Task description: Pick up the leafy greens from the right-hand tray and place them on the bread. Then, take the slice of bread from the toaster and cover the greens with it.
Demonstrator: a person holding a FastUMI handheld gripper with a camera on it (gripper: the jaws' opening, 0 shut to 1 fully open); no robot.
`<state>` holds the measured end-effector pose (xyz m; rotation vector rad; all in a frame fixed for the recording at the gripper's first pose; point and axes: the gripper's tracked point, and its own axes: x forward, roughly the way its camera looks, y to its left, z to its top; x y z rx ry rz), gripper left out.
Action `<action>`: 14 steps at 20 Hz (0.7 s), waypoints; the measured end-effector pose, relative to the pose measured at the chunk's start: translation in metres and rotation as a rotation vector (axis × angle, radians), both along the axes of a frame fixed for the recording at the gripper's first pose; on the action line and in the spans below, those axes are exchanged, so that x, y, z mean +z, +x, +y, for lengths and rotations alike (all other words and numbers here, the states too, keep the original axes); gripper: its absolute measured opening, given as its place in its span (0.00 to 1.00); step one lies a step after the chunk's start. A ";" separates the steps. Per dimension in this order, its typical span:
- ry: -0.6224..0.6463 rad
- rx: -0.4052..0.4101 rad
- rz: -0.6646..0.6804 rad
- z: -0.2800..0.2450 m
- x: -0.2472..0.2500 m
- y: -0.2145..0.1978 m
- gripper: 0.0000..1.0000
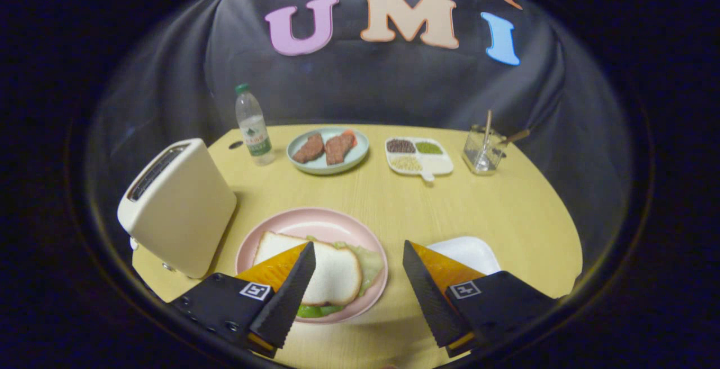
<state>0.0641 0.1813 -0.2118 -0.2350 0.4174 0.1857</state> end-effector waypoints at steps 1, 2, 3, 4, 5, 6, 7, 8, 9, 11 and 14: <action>0.016 0.021 -0.063 0.003 0.021 -0.001 0.98; 0.026 0.040 -0.132 0.005 0.044 -0.002 0.98; 0.031 0.061 -0.202 0.006 0.065 -0.004 0.98; 0.038 0.080 -0.268 0.008 0.090 -0.007 0.98; 0.048 0.093 -0.328 0.010 0.121 -0.012 0.98; 0.063 0.108 -0.372 0.013 0.141 -0.019 0.98; 0.077 0.120 -0.403 0.013 0.154 -0.023 0.98; 0.089 0.122 -0.428 0.012 0.170 -0.031 0.98; 0.109 0.119 -0.458 0.011 0.187 -0.038 0.98; 0.153 0.124 -0.517 0.010 0.212 -0.048 0.98; 0.183 0.108 -0.569 0.000 0.239 -0.065 0.98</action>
